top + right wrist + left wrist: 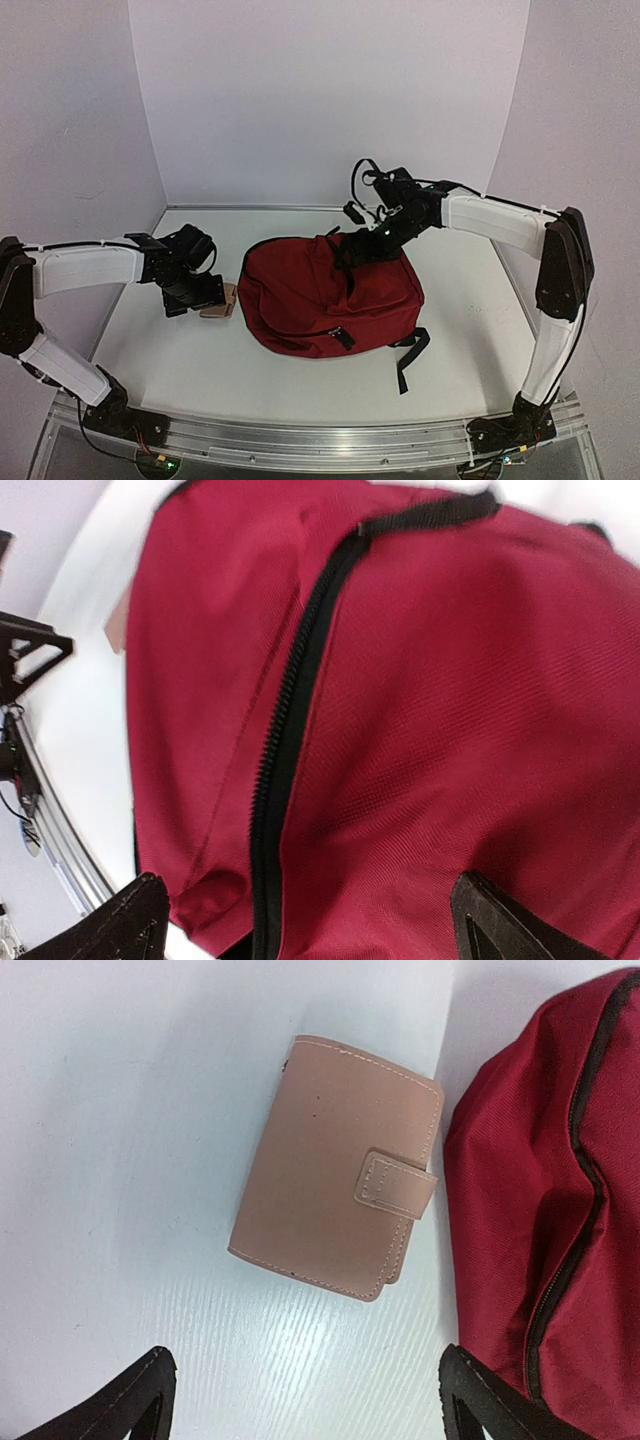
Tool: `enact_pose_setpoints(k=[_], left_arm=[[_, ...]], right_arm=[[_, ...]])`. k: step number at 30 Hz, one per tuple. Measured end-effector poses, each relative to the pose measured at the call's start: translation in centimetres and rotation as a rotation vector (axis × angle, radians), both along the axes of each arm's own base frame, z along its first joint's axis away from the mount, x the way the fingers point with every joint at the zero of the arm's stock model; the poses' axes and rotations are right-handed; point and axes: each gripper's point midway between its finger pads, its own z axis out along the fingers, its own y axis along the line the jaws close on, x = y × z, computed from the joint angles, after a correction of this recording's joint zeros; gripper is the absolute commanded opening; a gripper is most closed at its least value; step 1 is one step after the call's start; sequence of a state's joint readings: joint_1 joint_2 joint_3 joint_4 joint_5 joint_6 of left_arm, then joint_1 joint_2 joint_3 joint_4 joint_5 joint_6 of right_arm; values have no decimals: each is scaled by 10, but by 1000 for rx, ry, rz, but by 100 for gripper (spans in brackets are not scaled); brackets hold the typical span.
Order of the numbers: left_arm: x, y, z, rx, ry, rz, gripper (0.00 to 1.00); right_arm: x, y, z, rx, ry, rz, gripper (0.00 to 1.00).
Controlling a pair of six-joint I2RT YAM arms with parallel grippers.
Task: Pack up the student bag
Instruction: Place the stationery in the student bag, then pick up the personal item from the center of the board.
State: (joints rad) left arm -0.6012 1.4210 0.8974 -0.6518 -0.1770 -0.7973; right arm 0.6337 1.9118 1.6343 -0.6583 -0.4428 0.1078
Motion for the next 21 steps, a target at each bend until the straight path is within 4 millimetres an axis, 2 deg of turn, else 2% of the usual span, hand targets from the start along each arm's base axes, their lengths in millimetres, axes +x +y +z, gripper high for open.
enact_pose_setpoints(k=[3,8,14,21], left_arm=[[5,-9,-4,65,10,-51,79],[14,-25,-27,204,66,-128,73],[21,-36,-47,306,118,-192,68],[38,-36,-60,398,132,-202,65]], right_arm=[[11,-8,22,46,-25,-21,98],[37,-33,56,134,-49,-98,98],[51,-58,65,199,-9,-153,98],[46,-56,70,237,16,-140,98]])
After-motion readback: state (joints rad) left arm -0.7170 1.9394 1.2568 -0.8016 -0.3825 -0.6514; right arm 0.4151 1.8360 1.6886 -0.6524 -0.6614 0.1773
